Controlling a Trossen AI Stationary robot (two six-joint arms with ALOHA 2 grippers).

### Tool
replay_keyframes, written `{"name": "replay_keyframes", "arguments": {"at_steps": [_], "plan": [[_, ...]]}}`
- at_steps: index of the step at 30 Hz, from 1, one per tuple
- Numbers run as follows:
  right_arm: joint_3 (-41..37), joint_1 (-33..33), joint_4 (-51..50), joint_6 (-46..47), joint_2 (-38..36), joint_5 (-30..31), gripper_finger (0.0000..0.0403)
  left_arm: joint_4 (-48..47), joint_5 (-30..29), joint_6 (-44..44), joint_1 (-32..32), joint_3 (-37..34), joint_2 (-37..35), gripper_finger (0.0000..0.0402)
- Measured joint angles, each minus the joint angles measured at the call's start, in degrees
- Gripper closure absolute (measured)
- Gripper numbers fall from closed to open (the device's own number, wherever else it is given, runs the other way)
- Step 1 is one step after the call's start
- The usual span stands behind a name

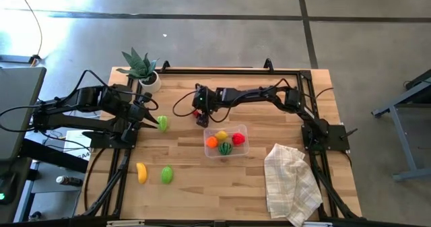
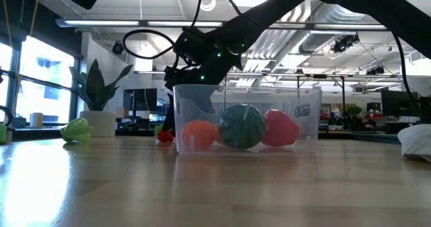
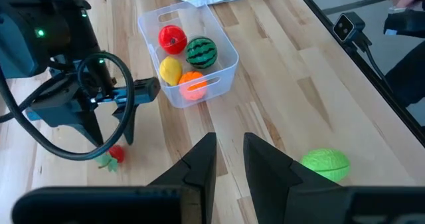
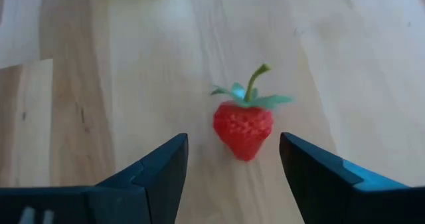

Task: Pick and placing Produce into tupperware
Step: Put the red strawberry into the transparent bin

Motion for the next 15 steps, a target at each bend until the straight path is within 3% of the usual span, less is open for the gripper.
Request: {"name": "replay_keyframes", "arguments": {"at_steps": [15], "plan": [[0.02,-0.79,1.60,-5.59,1.11,-2.44,0.0174,0.00,-0.02,0.00,0.00,0.00,0.00,0.0334]]}}
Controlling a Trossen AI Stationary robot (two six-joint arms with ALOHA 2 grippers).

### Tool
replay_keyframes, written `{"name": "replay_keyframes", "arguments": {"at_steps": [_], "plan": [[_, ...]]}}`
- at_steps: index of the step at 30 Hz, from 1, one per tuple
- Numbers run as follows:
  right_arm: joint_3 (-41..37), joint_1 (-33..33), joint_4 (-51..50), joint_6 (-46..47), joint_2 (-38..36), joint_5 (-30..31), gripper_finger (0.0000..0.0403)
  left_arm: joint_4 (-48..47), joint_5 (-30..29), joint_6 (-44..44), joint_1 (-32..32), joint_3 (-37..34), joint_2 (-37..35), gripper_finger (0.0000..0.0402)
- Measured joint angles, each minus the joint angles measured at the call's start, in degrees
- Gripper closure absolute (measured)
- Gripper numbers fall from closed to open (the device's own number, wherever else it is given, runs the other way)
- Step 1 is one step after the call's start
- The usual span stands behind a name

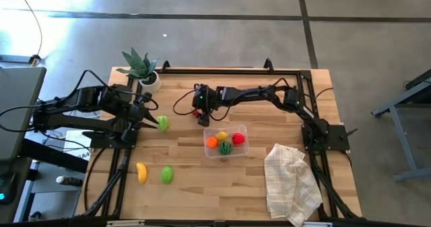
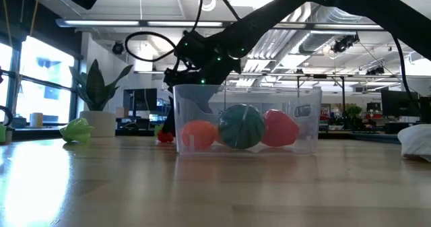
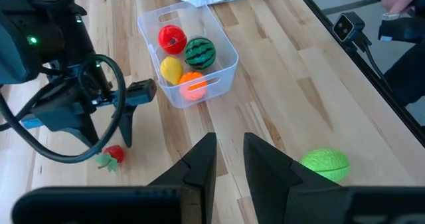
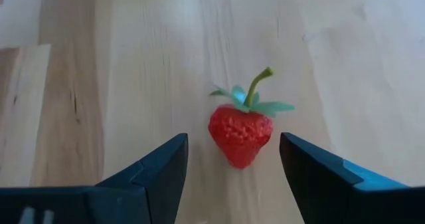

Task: Pick and placing Produce into tupperware
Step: Put the red strawberry into the transparent bin

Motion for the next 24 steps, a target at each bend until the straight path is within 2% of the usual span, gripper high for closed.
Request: {"name": "replay_keyframes", "arguments": {"at_steps": [24], "plan": [[-0.02,-0.11,2.76,0.99,1.50,-0.04,0.0174,0.00,0.01,0.00,-0.01,0.00,0.02,0.0334]]}}
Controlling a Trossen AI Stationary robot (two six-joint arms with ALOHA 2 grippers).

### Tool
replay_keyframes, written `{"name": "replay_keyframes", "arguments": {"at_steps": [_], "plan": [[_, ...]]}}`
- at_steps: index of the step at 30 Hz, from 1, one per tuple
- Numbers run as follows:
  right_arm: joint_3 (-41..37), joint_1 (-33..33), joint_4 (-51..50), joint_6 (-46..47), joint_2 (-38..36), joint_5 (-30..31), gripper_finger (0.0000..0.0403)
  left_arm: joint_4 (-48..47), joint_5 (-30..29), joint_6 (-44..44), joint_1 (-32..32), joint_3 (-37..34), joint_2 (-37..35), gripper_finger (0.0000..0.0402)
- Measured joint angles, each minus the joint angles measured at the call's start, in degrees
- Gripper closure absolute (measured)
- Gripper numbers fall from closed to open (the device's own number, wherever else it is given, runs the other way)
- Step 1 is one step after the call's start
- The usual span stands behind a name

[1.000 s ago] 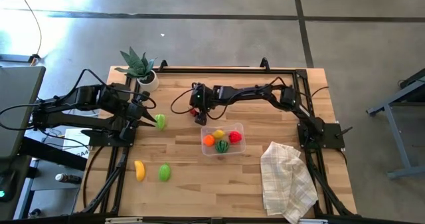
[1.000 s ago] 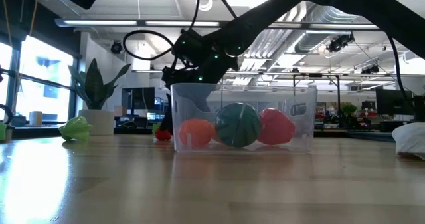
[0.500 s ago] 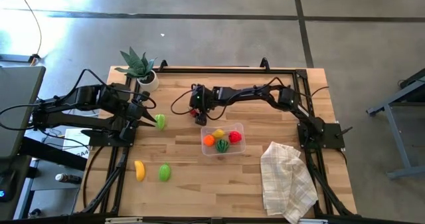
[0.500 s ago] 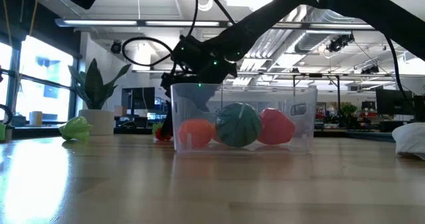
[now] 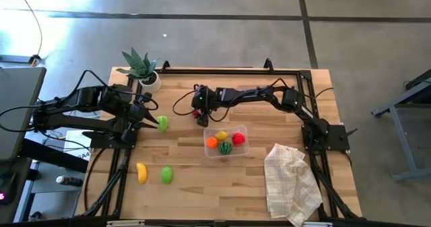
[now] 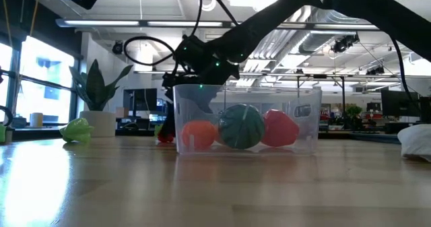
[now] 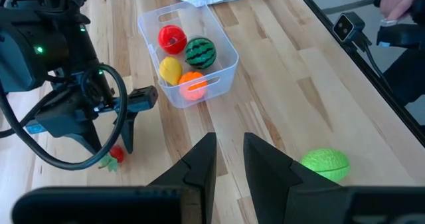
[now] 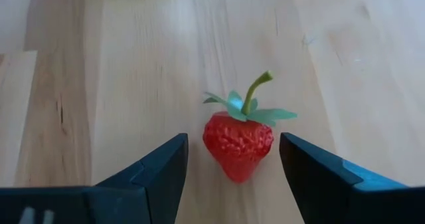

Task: Pick and placing Produce into tupperware
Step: Put the red strawberry into the transparent bin

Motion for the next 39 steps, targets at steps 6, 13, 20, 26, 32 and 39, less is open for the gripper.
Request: {"name": "replay_keyframes", "arguments": {"at_steps": [6,13,20,26,32,39], "plan": [[0.00,0.00,0.09,0.00,0.65,1.31,0.0188,0.00,0.01,0.00,0.01,0.00,0.01,0.0334],[0.00,0.00,0.12,0.02,0.65,1.33,0.0215,0.00,0.01,0.00,0.01,0.00,-0.02,0.0334],[0.00,0.00,1.90,0.81,0.65,1.29,0.0236,0.00,-0.01,0.01,-0.01,0.00,0.01,0.0334],[0.00,0.00,3.32,2.02,0.65,1.28,0.0251,0.00,-0.01,0.00,0.00,0.00,0.00,0.0334],[0.00,0.00,2.42,2.16,0.65,1.26,0.0257,0.00,0.01,0.00,-0.01,0.00,0.00,0.0334],[0.00,0.00,2.34,3.47,0.65,1.40,0.0258,0.00,0.00,-0.01,0.00,0.00,0.00,0.0334]]}}
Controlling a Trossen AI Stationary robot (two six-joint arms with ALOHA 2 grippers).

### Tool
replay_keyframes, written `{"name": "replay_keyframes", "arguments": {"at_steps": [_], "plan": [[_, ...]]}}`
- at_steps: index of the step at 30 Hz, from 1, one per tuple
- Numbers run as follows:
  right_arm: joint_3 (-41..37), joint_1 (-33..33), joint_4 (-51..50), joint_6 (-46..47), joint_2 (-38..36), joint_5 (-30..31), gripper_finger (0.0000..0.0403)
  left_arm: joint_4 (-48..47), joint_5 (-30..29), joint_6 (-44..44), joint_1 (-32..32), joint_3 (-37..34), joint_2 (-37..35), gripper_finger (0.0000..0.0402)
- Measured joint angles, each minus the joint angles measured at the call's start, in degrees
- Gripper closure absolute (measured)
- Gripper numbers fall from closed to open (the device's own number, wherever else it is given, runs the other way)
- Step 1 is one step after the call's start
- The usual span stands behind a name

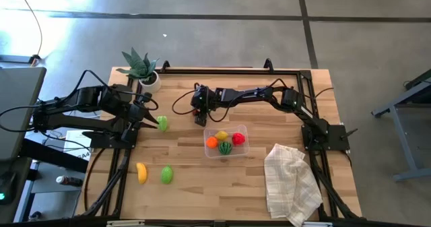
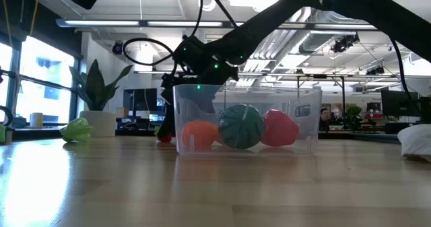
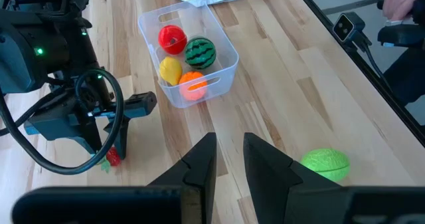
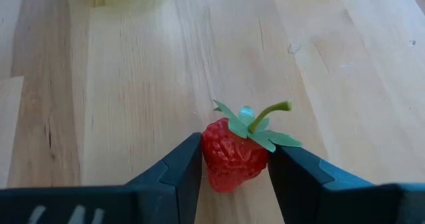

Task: Pick and placing Produce into tupperware
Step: Put the red strawberry into the transparent bin

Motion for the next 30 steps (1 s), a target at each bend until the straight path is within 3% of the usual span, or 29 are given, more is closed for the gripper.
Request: {"name": "replay_keyframes", "arguments": {"at_steps": [16,21,30], "plan": [[0.07,0.00,-0.12,0.61,-0.07,0.16,0.0278,0.00,0.00,0.00,0.00,0.00,0.01,0.0334],[3.46,0.00,-2.82,1.01,-0.07,0.34,0.0278,0.00,-0.02,0.00,0.01,0.00,-0.01,0.0334],[18.08,-0.13,-24.72,-1.51,-0.07,4.73,0.0278,0.00,-0.02,0.02,-0.01,0.00,0.01,0.0334]]}}
